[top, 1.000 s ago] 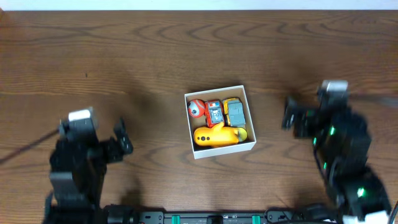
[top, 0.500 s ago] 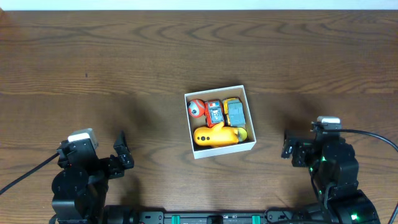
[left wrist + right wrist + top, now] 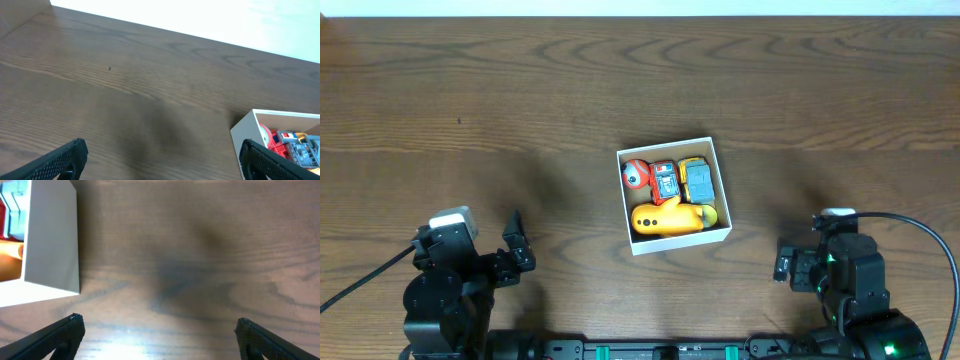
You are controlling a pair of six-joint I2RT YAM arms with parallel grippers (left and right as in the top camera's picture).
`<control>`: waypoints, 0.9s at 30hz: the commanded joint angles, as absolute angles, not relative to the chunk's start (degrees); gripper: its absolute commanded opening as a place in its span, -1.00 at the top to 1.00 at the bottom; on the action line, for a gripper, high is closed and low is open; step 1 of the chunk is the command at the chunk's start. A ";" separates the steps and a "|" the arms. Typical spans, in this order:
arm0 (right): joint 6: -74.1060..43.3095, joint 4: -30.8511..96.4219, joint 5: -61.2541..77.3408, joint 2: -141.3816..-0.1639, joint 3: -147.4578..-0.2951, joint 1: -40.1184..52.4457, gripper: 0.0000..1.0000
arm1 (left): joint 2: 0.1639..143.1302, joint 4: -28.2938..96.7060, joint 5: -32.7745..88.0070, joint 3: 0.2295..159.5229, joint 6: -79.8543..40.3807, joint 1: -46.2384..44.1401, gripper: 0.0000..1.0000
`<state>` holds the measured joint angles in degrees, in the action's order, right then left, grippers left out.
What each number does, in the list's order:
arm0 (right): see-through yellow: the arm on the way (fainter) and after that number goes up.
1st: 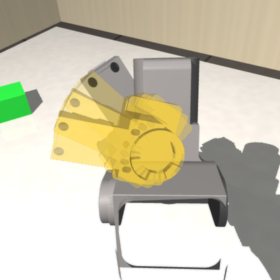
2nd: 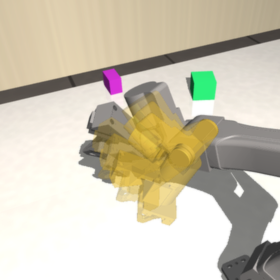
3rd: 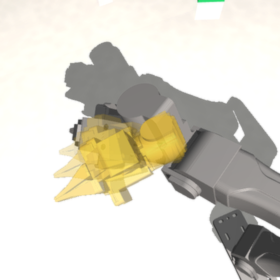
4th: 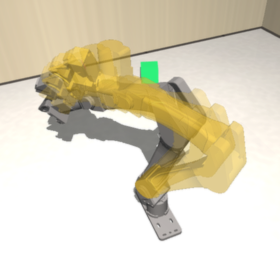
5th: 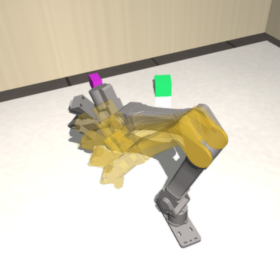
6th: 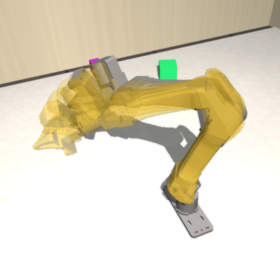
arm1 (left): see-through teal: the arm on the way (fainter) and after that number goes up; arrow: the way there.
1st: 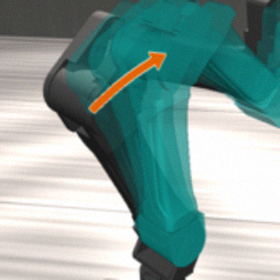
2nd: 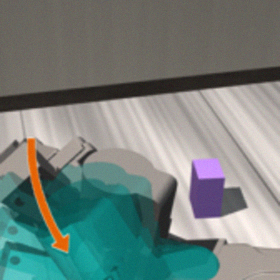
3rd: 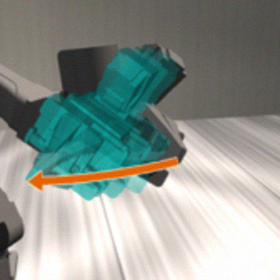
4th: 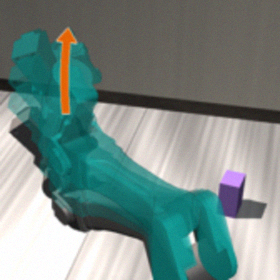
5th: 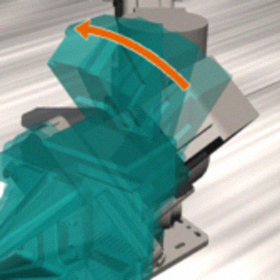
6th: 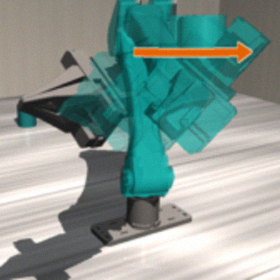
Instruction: Pack container
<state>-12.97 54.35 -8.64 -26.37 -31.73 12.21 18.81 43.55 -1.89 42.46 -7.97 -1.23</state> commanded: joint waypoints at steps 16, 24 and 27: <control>4.86 18.52 -2.94 -0.27 -11.51 3.60 -0.99 | 18.61 43.72 -1.76 42.22 -8.91 -1.08 -0.96; 8.01 4.05 -1.37 -0.27 -1.15 3.60 -0.99 | 18.61 43.70 -1.76 42.22 -8.88 -1.08 -0.96; 7.75 4.01 -0.10 -0.27 -0.32 3.62 -0.98 | 18.61 43.70 -1.76 42.22 -8.88 -1.08 -0.96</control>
